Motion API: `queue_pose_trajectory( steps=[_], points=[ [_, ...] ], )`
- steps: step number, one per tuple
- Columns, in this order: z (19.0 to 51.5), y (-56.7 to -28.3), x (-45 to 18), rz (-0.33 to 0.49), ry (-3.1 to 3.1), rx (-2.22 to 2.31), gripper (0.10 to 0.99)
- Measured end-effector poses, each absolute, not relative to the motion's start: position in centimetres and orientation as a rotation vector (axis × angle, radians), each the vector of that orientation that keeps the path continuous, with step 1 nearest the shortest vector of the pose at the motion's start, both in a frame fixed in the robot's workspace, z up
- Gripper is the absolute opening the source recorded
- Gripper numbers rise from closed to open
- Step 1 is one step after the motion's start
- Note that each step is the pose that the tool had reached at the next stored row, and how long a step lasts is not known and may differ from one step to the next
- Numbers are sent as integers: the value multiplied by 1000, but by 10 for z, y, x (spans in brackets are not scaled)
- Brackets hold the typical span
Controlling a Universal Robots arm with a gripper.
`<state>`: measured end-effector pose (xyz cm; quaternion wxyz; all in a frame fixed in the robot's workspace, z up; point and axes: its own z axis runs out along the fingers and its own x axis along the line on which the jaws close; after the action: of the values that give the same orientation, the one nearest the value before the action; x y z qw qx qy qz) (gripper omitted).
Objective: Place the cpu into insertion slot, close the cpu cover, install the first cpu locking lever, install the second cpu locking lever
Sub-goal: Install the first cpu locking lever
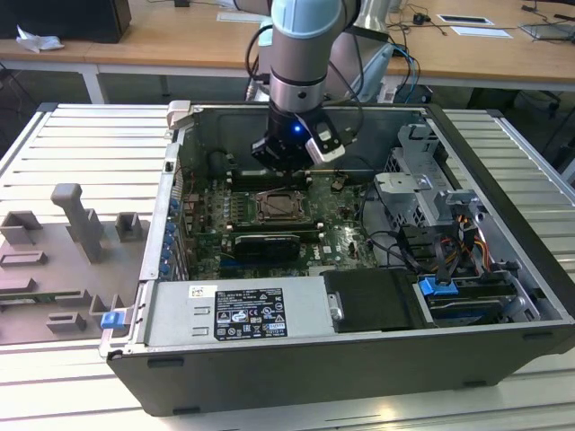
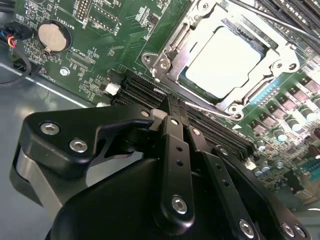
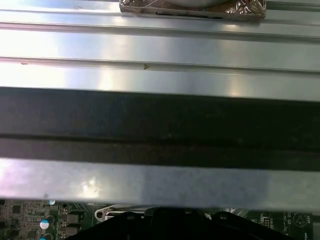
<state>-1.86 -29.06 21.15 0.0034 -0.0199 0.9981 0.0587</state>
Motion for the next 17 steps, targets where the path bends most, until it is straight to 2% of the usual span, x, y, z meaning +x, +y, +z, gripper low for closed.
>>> queue_pose_trajectory(
  steps=[17],
  points=[
    [203, -291, -16, 167, 3129, -33, 106]
  ],
)
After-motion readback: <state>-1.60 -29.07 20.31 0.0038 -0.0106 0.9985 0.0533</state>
